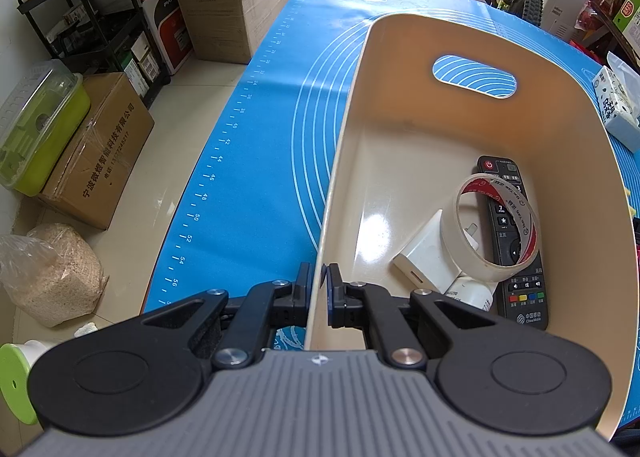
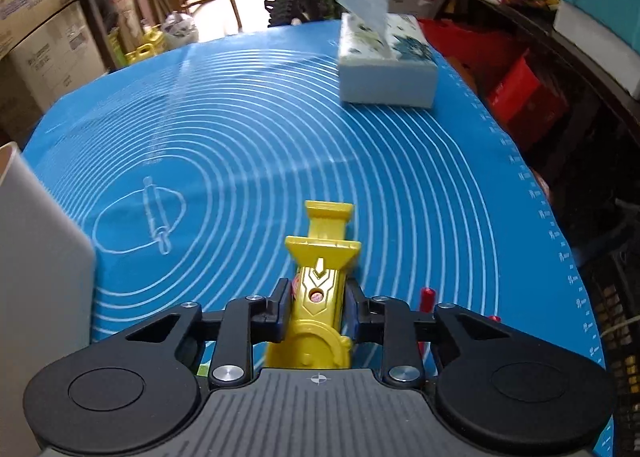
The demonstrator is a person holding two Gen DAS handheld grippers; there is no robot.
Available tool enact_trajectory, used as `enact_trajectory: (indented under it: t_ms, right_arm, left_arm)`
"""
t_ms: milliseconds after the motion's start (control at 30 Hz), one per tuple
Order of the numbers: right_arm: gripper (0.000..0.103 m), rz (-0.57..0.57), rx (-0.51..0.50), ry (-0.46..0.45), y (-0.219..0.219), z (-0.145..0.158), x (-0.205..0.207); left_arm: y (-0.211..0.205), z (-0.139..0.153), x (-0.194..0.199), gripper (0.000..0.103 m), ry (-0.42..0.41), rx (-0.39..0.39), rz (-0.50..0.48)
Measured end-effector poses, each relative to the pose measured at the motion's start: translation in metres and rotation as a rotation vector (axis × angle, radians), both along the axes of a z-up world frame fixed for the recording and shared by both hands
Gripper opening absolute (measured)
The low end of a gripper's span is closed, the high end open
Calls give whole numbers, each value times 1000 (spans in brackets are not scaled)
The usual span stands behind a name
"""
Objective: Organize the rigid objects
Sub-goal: 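Move the right tool to the yellow plastic toy and grasp it, then carry the yellow toy into the basket and open the right tool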
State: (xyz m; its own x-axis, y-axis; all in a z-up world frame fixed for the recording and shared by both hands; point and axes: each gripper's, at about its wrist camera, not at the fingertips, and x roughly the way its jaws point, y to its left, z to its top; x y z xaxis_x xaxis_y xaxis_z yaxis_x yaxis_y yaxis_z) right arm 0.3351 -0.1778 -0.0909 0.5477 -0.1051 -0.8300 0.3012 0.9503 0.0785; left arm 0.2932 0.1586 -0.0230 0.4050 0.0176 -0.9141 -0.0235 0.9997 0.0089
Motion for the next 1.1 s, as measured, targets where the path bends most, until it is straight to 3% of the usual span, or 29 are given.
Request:
enact_trajectory:
  t_ms: [300,733,1100]
  right_arm:
    - [36,7,24,-70,1,16,-11]
    - [36,46,-52,-189,13,42,-22]
    - [36,69,-23,-283,16,74,-31]
  left_arm:
    - [-1,0,0,9,0,1,0]
    - [0,-1,0,9,0,1,0]
    - [0,-1,0,9,0,1,-1]
